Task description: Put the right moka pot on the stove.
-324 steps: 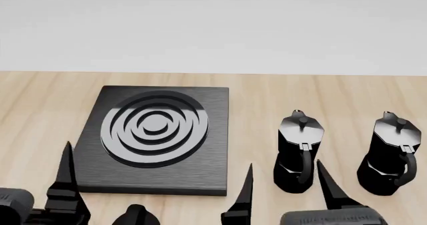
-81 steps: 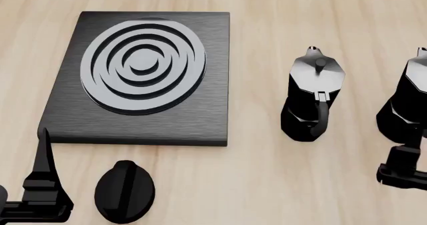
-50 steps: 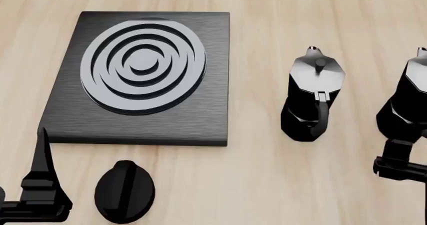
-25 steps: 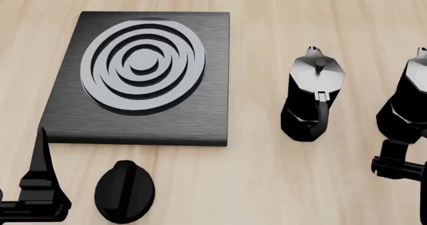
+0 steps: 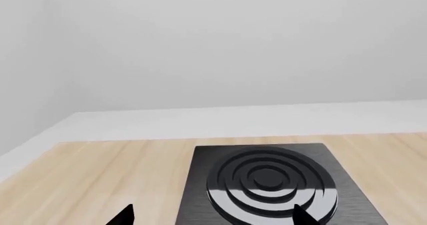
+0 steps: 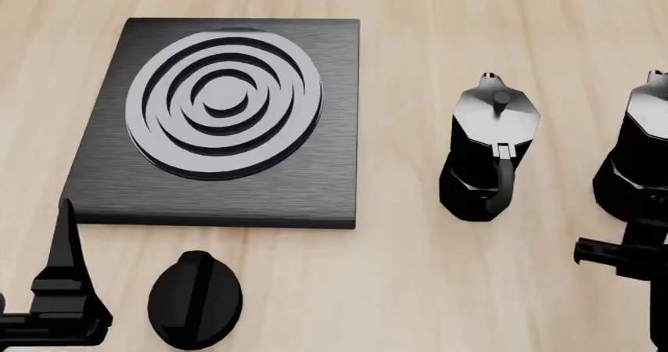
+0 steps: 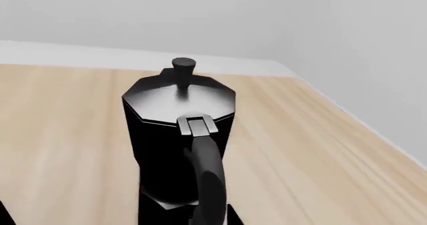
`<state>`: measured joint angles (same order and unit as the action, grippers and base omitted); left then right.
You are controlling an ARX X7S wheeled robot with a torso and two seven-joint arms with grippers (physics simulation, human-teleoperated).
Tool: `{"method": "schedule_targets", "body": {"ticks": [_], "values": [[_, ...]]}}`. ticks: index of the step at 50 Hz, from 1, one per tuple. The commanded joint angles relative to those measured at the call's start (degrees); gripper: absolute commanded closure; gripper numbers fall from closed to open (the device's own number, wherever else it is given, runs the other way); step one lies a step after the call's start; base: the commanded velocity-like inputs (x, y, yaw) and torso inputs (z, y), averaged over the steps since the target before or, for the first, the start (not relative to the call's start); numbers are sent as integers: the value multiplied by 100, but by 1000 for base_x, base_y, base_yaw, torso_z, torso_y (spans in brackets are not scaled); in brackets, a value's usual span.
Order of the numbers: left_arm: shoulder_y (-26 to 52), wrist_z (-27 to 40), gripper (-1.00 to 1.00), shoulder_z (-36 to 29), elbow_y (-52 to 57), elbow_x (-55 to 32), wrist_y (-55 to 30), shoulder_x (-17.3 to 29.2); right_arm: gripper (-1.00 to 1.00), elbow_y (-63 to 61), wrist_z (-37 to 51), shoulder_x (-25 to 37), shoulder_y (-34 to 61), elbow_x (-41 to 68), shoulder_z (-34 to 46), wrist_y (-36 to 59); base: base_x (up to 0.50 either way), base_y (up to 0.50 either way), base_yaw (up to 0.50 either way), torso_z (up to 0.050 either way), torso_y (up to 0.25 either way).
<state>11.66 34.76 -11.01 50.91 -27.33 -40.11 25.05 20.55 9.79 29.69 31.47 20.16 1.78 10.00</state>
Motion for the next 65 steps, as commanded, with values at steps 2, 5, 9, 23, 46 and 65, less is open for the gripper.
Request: {"method": "schedule_targets", "body": {"ticks": [2,5,9,23,46,65], "values": [[11,21,-100,-35,-33,-8,12,19,100,-521,112,165,-77,-55,-88,338,0,0,-1,0,0],[10,19,-100,-50,-52,1,27,25,100,-658,118,153,-289,-45,-136,163,0,0,-1,0,0],[32,31,-100,-51,-48,-14,6,33,100,-1246,205,284,-438,100,-243,437,0,0,-1,0,0],[46,64,-100,-61,-49,-40,1,55,100,-2981,573,659,-1117,493,-702,1026,0,0,0,0,0],[50,109,-100,-117,-47,-44,13,97,100,-5013,851,774,-2981,751,-1613,716,0,0,0,0,1],[42,123,-100,-137,-45,-70,56,132,100,-6040,861,616,-4131,729,-2048,377,0,0,0,0,1]]}}
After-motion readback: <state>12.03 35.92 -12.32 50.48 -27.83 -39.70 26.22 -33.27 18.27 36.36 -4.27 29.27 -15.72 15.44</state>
